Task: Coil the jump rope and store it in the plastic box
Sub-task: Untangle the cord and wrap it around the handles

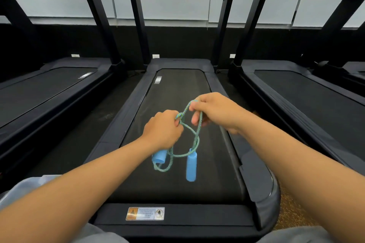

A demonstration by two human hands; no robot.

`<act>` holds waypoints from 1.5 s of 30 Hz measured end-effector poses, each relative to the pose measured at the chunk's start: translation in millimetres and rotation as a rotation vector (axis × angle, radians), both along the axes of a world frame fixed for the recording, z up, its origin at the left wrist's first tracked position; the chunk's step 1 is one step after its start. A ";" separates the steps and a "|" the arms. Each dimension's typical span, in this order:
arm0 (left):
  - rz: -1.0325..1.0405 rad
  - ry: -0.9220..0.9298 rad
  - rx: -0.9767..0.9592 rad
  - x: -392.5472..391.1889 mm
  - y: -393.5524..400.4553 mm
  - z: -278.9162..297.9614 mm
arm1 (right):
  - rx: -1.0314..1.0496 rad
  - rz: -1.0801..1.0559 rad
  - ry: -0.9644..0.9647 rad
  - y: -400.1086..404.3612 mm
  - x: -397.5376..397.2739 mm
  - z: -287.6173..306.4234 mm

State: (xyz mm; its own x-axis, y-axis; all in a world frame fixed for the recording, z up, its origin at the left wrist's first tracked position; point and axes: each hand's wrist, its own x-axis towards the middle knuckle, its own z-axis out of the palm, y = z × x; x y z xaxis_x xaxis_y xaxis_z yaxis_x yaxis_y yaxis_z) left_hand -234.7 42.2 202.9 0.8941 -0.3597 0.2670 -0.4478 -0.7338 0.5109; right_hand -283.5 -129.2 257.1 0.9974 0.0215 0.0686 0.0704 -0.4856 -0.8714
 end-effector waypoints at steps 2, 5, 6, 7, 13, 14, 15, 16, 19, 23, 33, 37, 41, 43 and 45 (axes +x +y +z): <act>0.002 -0.072 0.108 -0.4 -2.4 -5.8 | 0.378 0.035 0.177 -0.5 -3.5 5.4; 0.020 -0.138 0.170 4.0 1.8 -4.9 | 0.626 0.160 0.339 -12.3 -8.2 12.6; 0.031 -0.149 0.164 6.4 4.7 -2.6 | 0.615 0.229 0.369 -18.4 -10.0 14.2; 0.043 -0.155 0.154 8.9 7.5 -0.3 | 0.566 0.305 0.390 -23.6 -12.5 15.4; 0.048 -0.145 0.004 19.1 22.0 5.6 | 0.301 0.405 0.355 -38.1 -16.8 10.9; 0.049 -0.148 0.003 18.0 22.7 5.7 | 0.311 0.348 0.325 -35.3 -15.4 11.1; 0.057 -0.151 0.015 17.7 22.9 4.8 | 0.336 0.279 0.291 -32.4 -13.8 11.6; 0.063 -0.148 0.034 17.3 22.6 3.3 | 0.358 0.207 0.257 -30.4 -12.2 12.7; -0.008 -0.061 0.007 17.2 22.6 4.3 | 0.362 0.067 0.163 -33.6 -8.1 16.6; -0.258 0.335 -0.342 12.3 30.3 19.5 | 0.219 -0.031 0.033 -49.2 -8.8 21.3; -0.180 0.444 -0.682 -5.5 36.8 57.8 | -0.053 0.090 0.030 -58.3 -30.2 39.8; -0.230 0.455 -0.705 -11.5 31.9 62.0 | -0.269 0.135 0.008 -44.0 -36.5 41.4; -0.328 0.498 -0.791 -10.2 32.2 66.3 | -0.463 0.085 -0.139 -37.3 -38.5 44.0; -0.439 0.523 -0.821 -8.6 35.0 67.3 | -0.489 0.055 -0.218 -35.4 -38.6 45.8; -0.598 0.564 -0.855 -6.6 41.2 66.3 | -0.471 0.036 -0.253 -34.2 -37.5 45.3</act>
State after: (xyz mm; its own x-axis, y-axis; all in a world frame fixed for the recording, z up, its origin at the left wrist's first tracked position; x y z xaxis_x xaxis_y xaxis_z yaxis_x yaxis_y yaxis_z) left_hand -241.3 83.5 269.2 0.7132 -0.6565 0.2459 -0.1585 0.1906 0.9688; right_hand -321.0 -163.3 302.4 0.9490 0.1418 0.2814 0.2739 -0.8131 -0.5137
